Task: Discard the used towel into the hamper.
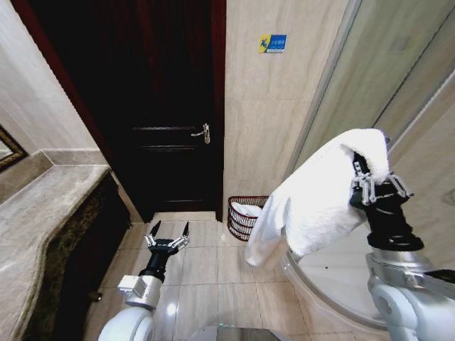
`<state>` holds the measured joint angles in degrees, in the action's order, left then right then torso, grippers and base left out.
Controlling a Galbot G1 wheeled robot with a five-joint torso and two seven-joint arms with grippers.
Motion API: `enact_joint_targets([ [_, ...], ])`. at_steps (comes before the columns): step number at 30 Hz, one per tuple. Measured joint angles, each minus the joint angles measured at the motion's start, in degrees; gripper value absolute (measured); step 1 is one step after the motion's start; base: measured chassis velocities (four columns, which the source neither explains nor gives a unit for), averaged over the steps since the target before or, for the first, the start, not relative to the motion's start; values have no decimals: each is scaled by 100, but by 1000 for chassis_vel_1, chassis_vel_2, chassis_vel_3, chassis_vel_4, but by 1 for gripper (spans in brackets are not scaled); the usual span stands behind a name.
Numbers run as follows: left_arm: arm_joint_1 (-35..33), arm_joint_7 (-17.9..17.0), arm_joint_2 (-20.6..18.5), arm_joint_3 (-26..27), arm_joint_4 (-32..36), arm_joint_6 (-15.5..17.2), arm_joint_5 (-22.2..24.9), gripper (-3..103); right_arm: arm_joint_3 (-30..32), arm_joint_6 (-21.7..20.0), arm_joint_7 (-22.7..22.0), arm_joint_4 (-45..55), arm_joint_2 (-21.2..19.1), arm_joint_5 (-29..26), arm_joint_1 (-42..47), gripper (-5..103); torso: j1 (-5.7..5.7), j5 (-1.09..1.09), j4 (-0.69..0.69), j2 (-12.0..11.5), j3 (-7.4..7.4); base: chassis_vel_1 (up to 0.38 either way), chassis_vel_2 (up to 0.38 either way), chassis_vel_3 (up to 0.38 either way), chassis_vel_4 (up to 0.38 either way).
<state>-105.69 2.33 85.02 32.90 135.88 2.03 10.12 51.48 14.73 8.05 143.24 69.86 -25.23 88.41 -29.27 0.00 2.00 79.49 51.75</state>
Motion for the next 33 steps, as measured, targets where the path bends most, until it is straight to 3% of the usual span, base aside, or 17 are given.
enact_joint_targets([
  [10, 0, 0, 1, 0, 0, 0, 0, 100, -28, 12, -9, 0, 59, 96, 41, 12, -111, 0, 0, 249, 139, 0, 0, 0, 0],
  [22, 0, 0, 1, -1, 0, 0, 0, 100, -70, 5, -32, 0, 72, 128, 42, 12, -112, 1, 0, 248, 139, 12, 10, -15, -13],
  [33, 0, -1, -2, 1, 0, 0, 0, 100, -98, 28, -73, 1, 63, 124, 21, 12, -104, -7, 0, 233, 130, 144, 161, -147, -148],
])
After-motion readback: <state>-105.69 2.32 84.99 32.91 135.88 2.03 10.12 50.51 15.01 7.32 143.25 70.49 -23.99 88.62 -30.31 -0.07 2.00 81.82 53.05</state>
